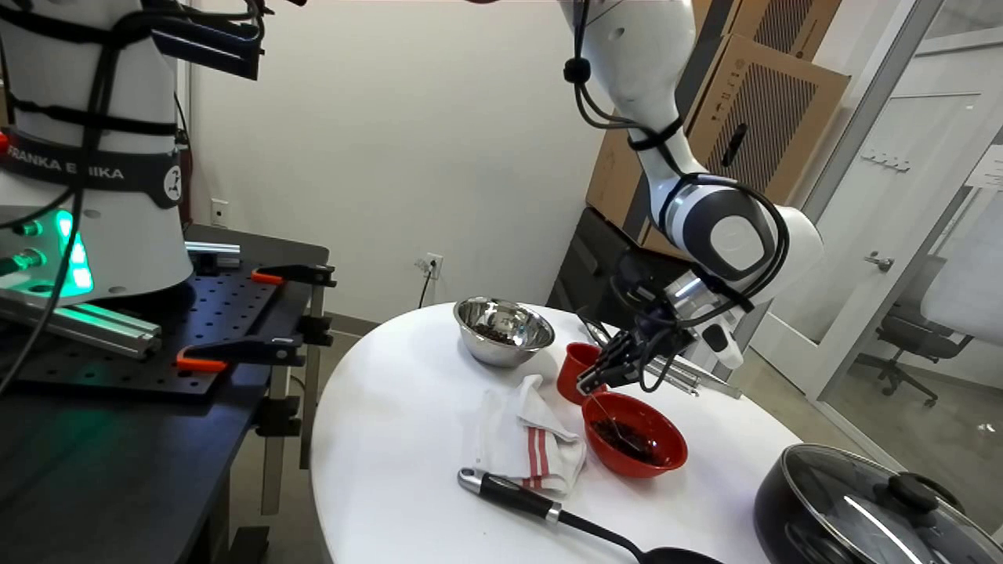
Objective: Use the silver spoon to stir the contents in the red bowl
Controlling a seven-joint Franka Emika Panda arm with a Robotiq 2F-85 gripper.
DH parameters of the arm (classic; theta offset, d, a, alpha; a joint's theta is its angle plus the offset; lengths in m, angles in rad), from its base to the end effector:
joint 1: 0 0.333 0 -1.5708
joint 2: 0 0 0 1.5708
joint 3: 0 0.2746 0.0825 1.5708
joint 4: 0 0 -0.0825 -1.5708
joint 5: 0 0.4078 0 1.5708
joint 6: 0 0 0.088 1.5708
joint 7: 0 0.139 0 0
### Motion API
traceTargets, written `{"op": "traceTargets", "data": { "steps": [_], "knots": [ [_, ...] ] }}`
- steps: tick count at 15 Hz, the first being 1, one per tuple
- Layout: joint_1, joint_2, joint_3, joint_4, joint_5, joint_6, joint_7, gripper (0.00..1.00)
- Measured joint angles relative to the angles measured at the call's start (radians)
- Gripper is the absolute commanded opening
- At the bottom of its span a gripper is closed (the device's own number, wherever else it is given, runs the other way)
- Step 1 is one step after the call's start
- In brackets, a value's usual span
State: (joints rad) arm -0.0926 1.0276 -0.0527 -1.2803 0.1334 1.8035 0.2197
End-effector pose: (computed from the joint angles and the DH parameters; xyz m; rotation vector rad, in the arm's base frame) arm 0.6414 -0.0757 0.0278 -2.9299 0.6173 0.7716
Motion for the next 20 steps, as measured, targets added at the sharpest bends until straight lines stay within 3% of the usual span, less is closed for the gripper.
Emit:
{"op": "traceTargets", "data": {
  "steps": [20],
  "knots": [
    [0.004, 0.0, -0.01, 0.001, -0.001, -0.079, -0.005, 0.04]
  ]
}}
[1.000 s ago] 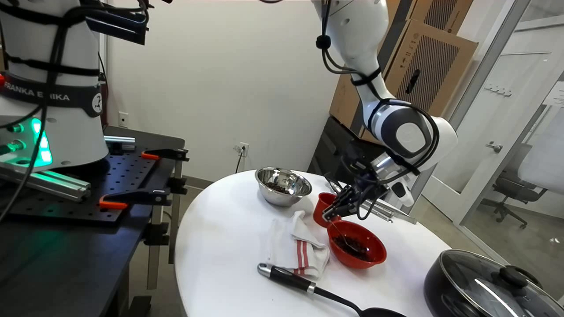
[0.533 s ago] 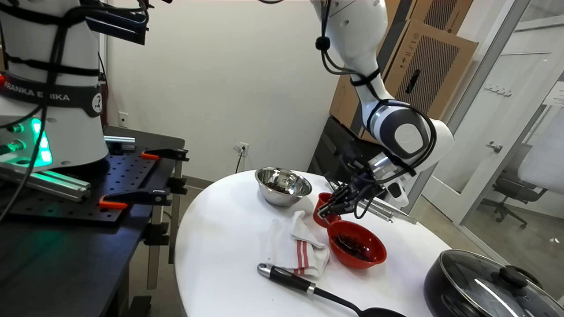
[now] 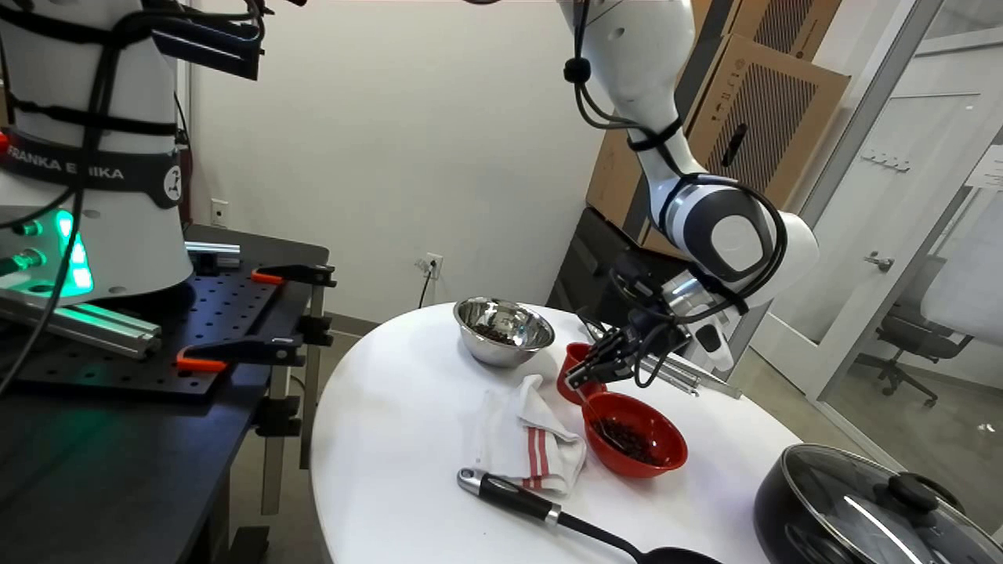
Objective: Use the silver spoon to stir the contents in the red bowl
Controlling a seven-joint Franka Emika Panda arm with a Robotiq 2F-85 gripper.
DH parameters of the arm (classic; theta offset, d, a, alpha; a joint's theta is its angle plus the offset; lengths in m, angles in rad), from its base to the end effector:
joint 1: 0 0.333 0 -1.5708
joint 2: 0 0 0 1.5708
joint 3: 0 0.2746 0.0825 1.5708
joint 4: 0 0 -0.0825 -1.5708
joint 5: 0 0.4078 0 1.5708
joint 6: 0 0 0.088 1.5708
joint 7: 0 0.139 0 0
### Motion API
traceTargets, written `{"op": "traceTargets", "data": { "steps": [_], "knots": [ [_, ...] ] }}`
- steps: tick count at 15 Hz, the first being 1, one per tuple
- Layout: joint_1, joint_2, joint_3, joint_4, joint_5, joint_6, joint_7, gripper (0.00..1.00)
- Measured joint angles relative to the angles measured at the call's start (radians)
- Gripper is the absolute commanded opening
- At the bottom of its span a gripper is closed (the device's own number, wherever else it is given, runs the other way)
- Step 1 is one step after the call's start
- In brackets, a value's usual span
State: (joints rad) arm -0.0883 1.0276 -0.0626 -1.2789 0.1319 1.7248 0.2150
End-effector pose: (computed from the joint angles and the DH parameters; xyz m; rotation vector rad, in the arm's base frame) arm 0.6289 -0.0763 0.0282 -2.9086 0.6060 0.8875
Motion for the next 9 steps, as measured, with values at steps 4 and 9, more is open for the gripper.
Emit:
{"op": "traceTargets", "data": {
  "steps": [4, 9],
  "knots": [
    [0.001, 0.0, -0.02, 0.002, -0.008, -0.001, 0.036, 0.04],
    [0.004, 0.001, -0.031, 0.003, -0.009, 0.025, 0.078, 0.04]
  ]
}}
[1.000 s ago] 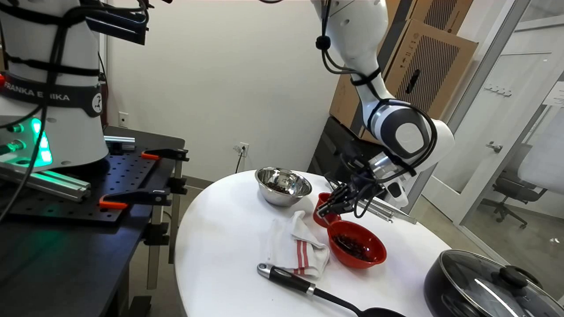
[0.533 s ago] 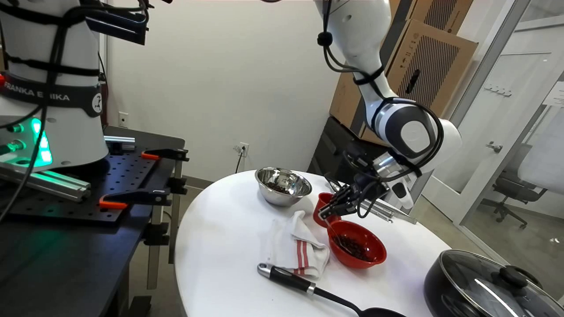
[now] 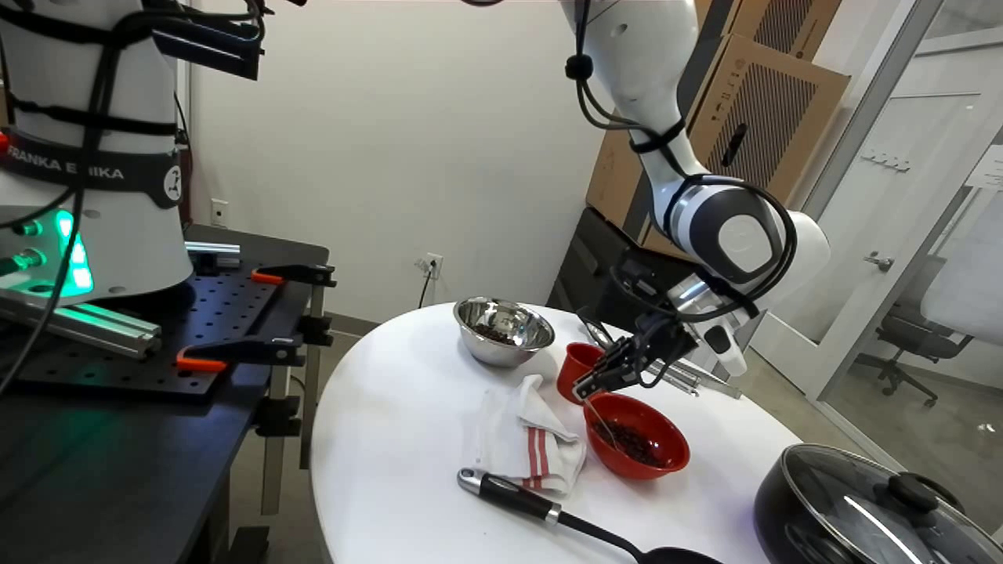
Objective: Use the silver spoon to stir the contents in the red bowl
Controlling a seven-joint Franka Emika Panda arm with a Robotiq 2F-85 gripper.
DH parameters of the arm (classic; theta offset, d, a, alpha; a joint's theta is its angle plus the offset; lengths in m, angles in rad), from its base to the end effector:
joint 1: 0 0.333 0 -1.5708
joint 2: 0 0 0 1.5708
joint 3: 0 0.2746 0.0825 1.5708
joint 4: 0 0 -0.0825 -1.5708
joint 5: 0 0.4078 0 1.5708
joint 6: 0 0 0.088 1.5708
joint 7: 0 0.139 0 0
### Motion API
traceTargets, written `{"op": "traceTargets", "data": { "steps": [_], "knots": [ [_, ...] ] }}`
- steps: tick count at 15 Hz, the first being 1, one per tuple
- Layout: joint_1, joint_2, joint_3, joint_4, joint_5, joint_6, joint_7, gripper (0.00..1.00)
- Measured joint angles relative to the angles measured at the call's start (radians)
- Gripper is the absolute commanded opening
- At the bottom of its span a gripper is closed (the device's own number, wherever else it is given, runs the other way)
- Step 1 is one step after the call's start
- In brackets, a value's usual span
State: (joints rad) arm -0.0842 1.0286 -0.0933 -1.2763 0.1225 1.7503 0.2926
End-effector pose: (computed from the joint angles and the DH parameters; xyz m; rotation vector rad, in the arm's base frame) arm 0.6318 -0.0937 0.0293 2.9186 -0.7509 -0.8501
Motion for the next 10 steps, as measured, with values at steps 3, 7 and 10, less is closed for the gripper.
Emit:
{"op": "traceTargets", "data": {
  "steps": [3, 7, 10],
  "knots": [
    [0.007, 0.003, 0.0, 0.0, -0.003, 0.007, 0.004, 0.04],
    [0.029, -0.001, -0.005, 0.0, -0.042, -0.005, 0.006, 0.04],
    [0.053, -0.016, -0.012, -0.003, -0.088, -0.009, 0.006, 0.04]
  ]
}}
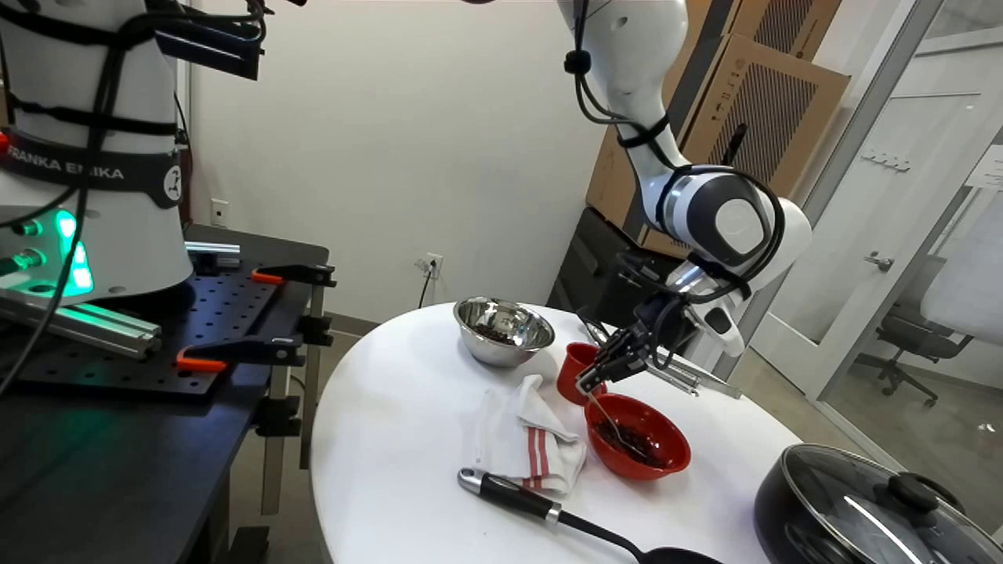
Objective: Use the silver spoon to stir the contents in the red bowl
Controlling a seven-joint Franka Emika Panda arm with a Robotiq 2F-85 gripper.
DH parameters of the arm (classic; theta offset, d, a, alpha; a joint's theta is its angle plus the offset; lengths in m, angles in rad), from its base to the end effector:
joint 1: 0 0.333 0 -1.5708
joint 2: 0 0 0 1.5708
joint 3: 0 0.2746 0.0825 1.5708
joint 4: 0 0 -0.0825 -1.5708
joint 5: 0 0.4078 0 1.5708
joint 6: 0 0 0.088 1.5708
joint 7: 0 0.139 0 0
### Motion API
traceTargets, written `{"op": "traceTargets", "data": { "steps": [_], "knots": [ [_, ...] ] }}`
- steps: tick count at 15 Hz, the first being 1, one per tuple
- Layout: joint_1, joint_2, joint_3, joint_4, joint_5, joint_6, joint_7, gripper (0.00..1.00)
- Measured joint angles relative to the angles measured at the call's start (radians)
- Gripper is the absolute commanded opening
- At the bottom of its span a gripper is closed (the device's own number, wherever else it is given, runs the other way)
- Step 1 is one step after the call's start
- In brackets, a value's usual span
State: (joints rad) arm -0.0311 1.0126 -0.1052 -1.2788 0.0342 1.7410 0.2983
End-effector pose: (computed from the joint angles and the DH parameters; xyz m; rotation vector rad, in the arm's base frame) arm 0.6362 -0.0776 0.0393 2.8550 -0.6169 -0.8057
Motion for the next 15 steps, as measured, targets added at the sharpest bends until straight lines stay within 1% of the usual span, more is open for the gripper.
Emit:
{"op": "traceTargets", "data": {
  "steps": [6, 10, 15],
  "knots": [
    [0.035, -0.059, -0.014, -0.023, -0.083, -0.007, -0.001, 0.04],
    [0.09, -0.087, -0.052, -0.043, -0.242, -0.047, 0.0, 0.04],
    [0.179, -0.104, -0.089, -0.1, -0.457, -0.053, 0.027, 0.04]
  ]
}}
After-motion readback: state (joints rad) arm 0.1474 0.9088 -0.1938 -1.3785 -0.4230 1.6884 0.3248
